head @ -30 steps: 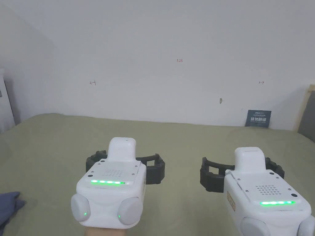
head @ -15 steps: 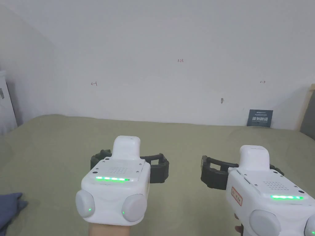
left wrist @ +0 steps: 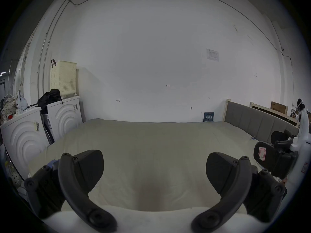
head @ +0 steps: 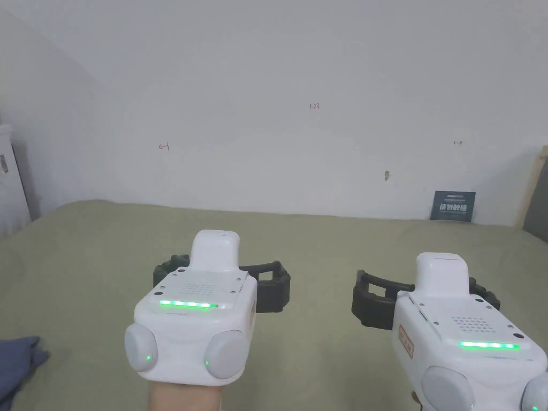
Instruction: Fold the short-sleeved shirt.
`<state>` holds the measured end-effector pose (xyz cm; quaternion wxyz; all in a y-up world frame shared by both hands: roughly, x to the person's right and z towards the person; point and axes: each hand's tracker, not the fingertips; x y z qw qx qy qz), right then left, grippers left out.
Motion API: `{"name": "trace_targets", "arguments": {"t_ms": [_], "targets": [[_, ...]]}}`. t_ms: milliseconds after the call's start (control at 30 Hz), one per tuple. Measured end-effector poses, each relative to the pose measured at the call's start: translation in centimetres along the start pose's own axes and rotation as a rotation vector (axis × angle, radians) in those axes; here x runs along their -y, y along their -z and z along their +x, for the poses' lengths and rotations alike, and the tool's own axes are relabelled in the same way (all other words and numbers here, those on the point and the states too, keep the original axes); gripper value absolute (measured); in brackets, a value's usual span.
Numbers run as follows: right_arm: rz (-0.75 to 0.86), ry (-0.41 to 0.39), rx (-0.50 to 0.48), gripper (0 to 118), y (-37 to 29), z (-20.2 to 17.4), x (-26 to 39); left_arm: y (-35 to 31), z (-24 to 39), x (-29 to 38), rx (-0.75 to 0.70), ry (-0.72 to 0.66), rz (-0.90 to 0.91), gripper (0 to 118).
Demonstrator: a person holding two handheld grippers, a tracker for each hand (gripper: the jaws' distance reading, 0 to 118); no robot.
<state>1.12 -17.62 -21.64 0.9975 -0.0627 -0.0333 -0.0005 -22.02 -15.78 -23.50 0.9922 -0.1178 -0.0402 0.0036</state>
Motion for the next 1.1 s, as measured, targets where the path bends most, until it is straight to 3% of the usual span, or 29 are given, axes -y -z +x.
{"name": "trace_targets", "arguments": {"t_ms": [467,667,1100], "targets": [[-0.012,0.045,-0.038,118,-0.2,0.9,-1.3,0.2,-0.5,-0.1,0.001,-0.030,-0.016,118],[0.033,-0.007,0.002,118,-0.2,0.3,-1.1,0.0,-0.8,-0.3,0.003,-0.038,-0.016,118],[0.040,-0.030,-0.005,118,-0.1,0.5,-0.9,-0.2,-0.7,0.1,0.004,0.022,0.048,118]]}}
